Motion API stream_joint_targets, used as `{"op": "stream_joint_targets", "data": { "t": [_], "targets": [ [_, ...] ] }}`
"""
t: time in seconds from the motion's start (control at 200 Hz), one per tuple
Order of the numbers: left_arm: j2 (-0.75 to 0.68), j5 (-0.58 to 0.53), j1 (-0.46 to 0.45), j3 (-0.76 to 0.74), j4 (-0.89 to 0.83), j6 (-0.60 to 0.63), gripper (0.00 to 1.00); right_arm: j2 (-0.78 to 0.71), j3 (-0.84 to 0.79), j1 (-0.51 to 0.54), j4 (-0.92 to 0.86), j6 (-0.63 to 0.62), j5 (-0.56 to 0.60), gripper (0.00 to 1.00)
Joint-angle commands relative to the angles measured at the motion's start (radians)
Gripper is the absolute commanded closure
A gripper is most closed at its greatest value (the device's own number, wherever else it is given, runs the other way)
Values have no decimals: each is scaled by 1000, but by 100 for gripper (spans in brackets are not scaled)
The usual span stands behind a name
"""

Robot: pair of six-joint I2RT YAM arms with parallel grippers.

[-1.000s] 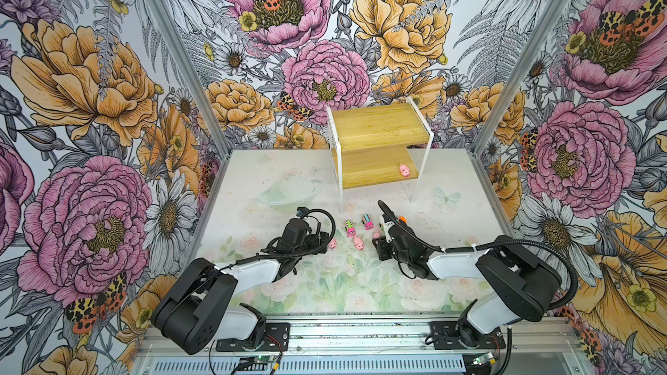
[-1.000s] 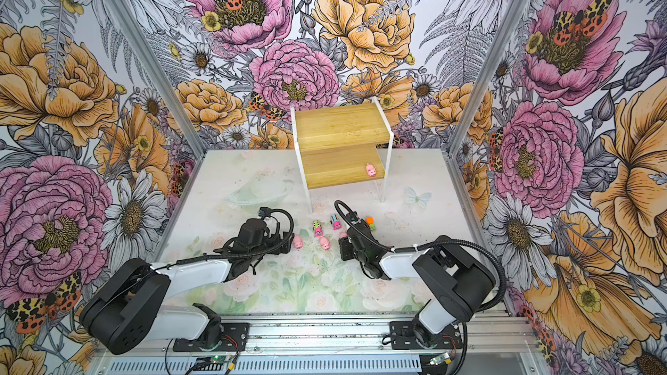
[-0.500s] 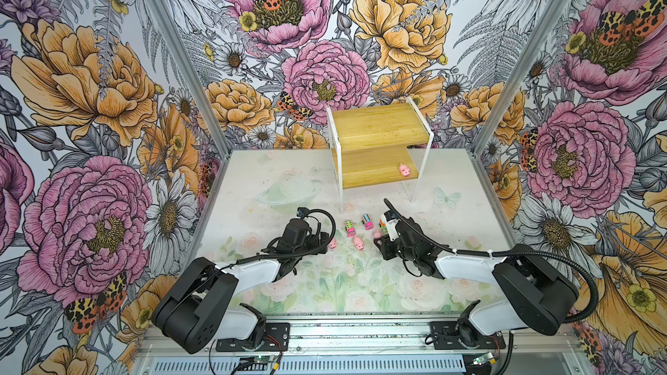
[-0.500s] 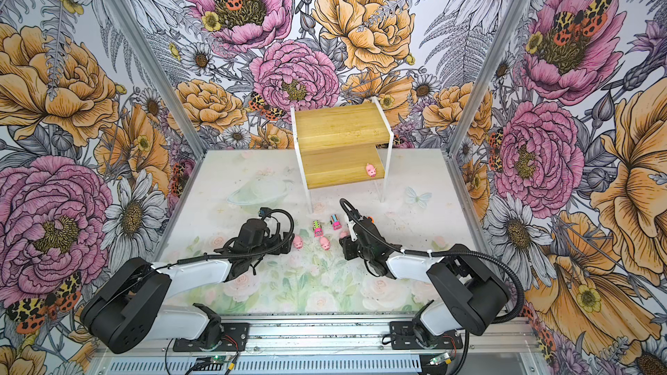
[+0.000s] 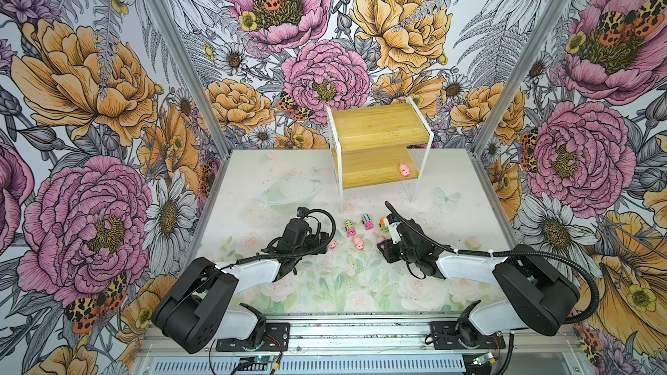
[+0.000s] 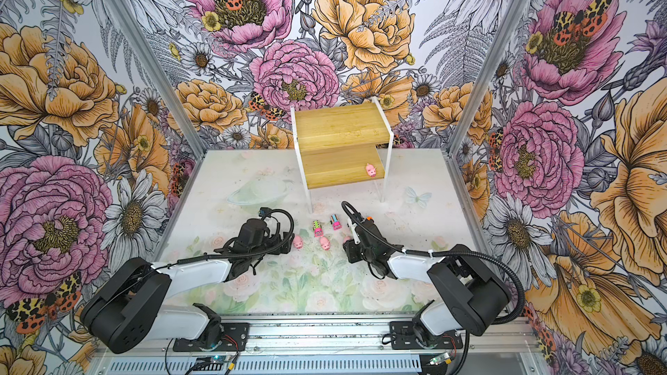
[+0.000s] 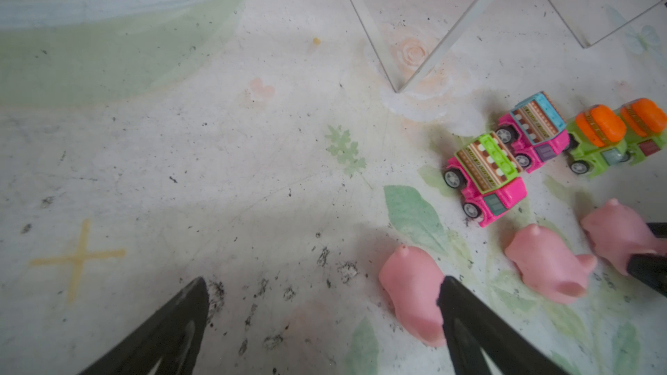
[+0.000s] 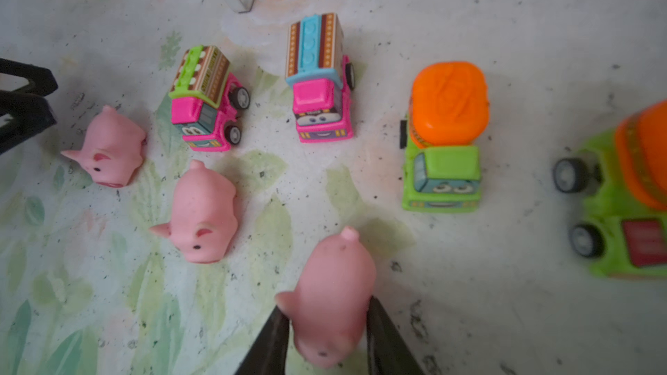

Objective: Place and organize the plastic toys onto the shelf
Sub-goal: 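Position the right gripper above the next pink pig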

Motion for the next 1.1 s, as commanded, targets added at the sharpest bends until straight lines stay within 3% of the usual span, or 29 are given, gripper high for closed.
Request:
{"op": "stream_joint_targets", "data": {
  "t": [0.0, 0.2, 0.49, 0.655, 1.096],
  "targets": [
    [9, -3, -8, 10, 5, 14, 1, -49, -17, -4, -37, 23, 95, 57],
    [10, -2, -8, 12, 5, 14, 1, -101, -57, 0, -22, 51, 118, 51],
    [11, 1, -8, 12, 3, 15, 1, -145, -92, 27, 33, 107, 135, 51],
    [13, 1, -9, 13, 3, 16, 1, -94, -75, 54, 65, 111, 122, 52],
    [15, 1, -9, 15, 2, 17, 1, 36, -39, 93, 119, 161, 220, 57]
  ]
}}
